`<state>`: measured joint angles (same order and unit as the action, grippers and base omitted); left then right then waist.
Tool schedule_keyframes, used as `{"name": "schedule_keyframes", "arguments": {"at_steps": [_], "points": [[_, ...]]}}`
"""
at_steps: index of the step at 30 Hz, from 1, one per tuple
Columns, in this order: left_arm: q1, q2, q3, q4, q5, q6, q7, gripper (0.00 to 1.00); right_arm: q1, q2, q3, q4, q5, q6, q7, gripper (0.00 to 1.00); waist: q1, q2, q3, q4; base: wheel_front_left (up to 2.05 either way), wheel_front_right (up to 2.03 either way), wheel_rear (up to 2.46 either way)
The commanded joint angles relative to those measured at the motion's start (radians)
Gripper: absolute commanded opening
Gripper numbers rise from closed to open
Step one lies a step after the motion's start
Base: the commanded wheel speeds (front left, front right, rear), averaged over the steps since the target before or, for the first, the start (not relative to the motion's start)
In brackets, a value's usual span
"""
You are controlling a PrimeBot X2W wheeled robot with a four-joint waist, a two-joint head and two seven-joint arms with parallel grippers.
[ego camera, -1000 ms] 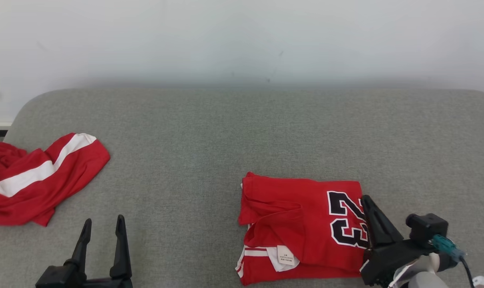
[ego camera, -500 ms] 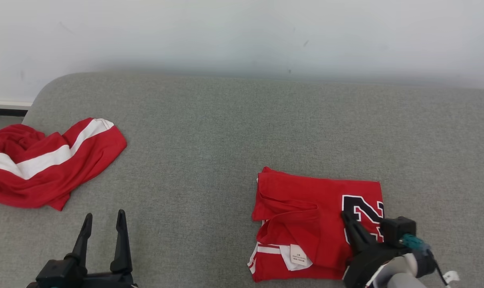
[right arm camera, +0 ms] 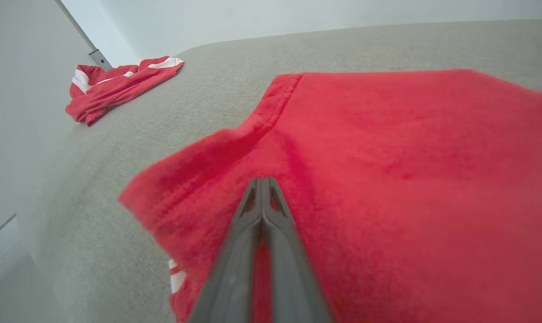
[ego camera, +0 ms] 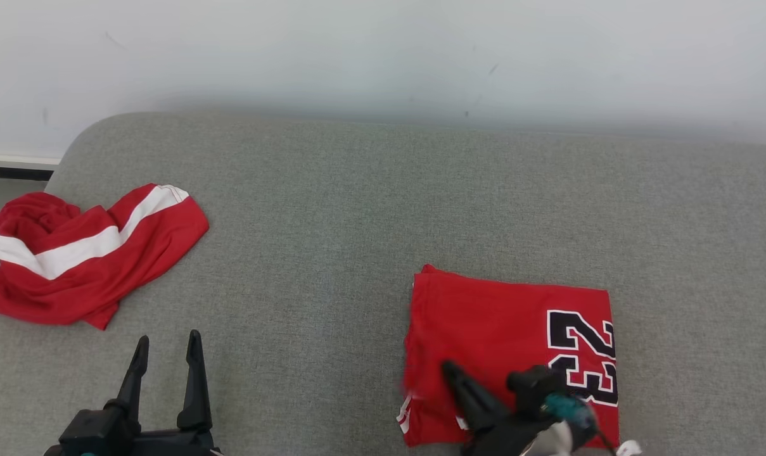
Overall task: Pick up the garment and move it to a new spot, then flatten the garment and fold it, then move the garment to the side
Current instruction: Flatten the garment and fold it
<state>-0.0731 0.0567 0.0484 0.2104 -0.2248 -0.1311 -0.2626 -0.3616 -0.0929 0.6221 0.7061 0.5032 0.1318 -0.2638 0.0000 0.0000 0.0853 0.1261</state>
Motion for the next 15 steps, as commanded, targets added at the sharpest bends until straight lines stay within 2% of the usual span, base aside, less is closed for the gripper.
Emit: {"name": "schedule_keyframes", "arguments": {"at_steps": [1,5,8,11,15], "points": [[-0.009,-0.001,0.001,-0.001,-0.003,0.001,-0.003,1.00,0.014,0.005,0.013,-0.005,0.007,-0.002,0.000,0.00,0.0000,0.0000,-0.001,0.000,0.00,0.00,0.00],[0.000,-0.003,0.003,-0.006,0.001,0.001,-0.003,1.00,0.025,0.017,0.092,-0.015,0.037,-0.002,-0.001,0.00,0.0000,0.0000,-0.002,0.000,0.00,0.00,0.00],[0.002,-0.005,0.006,-0.008,0.000,0.001,-0.003,1.00,0.016,0.020,0.109,-0.029,0.051,-0.002,-0.001,0.00,0.0000,0.0000,-0.002,-0.005,0.00,0.00,0.00],[0.001,-0.005,0.011,-0.010,-0.002,0.001,-0.003,1.00,0.002,0.002,0.079,-0.065,0.051,-0.002,-0.001,0.00,0.0000,0.0000,-0.001,-0.018,0.00,0.00,0.00],[0.012,-0.004,0.005,-0.025,0.019,0.001,-0.003,1.00,0.006,-0.016,-0.011,-0.132,0.017,-0.002,0.000,0.00,0.0000,0.0000,-0.006,-0.043,0.00,0.00,0.00]]}}
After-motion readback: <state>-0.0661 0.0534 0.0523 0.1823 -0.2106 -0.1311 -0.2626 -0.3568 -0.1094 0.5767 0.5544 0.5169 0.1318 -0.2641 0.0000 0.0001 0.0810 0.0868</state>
